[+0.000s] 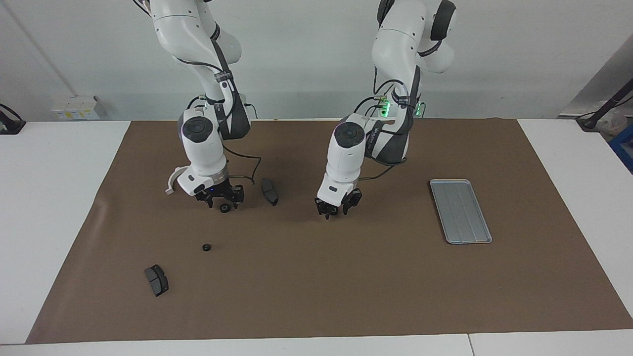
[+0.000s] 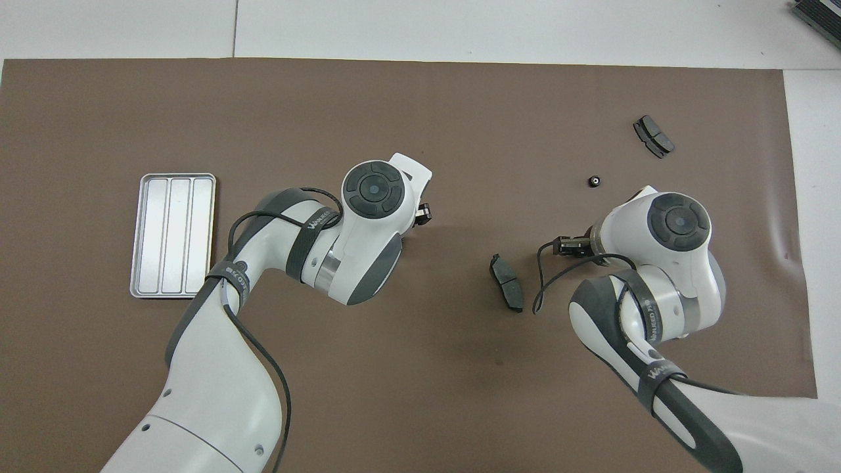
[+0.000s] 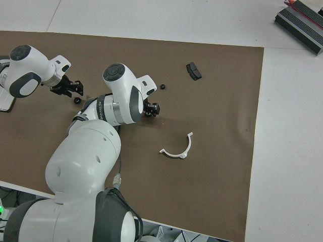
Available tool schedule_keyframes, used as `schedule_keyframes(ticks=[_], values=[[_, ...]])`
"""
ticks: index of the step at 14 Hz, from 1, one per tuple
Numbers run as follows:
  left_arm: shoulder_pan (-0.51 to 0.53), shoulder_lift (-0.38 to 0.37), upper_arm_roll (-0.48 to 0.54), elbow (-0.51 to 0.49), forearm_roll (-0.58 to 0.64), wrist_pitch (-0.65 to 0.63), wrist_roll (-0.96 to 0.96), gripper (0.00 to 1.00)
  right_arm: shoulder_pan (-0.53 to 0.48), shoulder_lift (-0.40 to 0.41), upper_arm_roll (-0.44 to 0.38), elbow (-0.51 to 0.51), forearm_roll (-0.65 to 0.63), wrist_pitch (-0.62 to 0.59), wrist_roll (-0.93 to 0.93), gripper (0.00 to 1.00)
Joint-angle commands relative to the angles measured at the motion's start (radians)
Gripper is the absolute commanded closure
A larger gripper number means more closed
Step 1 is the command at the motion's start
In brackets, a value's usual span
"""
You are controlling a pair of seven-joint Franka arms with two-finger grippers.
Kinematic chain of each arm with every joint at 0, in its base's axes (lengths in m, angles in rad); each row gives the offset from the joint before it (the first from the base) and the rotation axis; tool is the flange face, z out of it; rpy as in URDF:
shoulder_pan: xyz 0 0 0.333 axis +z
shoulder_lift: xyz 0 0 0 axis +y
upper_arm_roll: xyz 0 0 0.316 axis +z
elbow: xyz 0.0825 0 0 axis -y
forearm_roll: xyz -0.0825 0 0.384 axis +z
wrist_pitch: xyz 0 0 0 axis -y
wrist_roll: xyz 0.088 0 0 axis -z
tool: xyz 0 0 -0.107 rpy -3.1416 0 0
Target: Pick bearing gear from pile to tray
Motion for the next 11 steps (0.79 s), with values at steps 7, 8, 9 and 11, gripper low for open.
schedule_keyframes(ticks=[7,8,9,11], values=[[-0.041,-0.012,0.012,-0.073,0.018,0.028,-0.013,0.49,-0.047,-0.009,0.016,-0.048,0.033,0.079,-0.047,0.43],[-0.043,-0.014,0.012,-0.073,0.018,0.025,-0.013,0.49,-0.046,-0.009,0.016,-0.05,0.033,0.081,-0.045,0.44],[-0.043,-0.014,0.012,-0.073,0.017,0.025,-0.013,0.5,-0.046,-0.009,0.016,-0.05,0.033,0.081,-0.044,0.44],[-0.047,-0.018,0.011,-0.082,0.014,0.022,-0.013,0.53,-0.043,-0.006,0.016,-0.057,0.033,0.101,-0.044,0.44]])
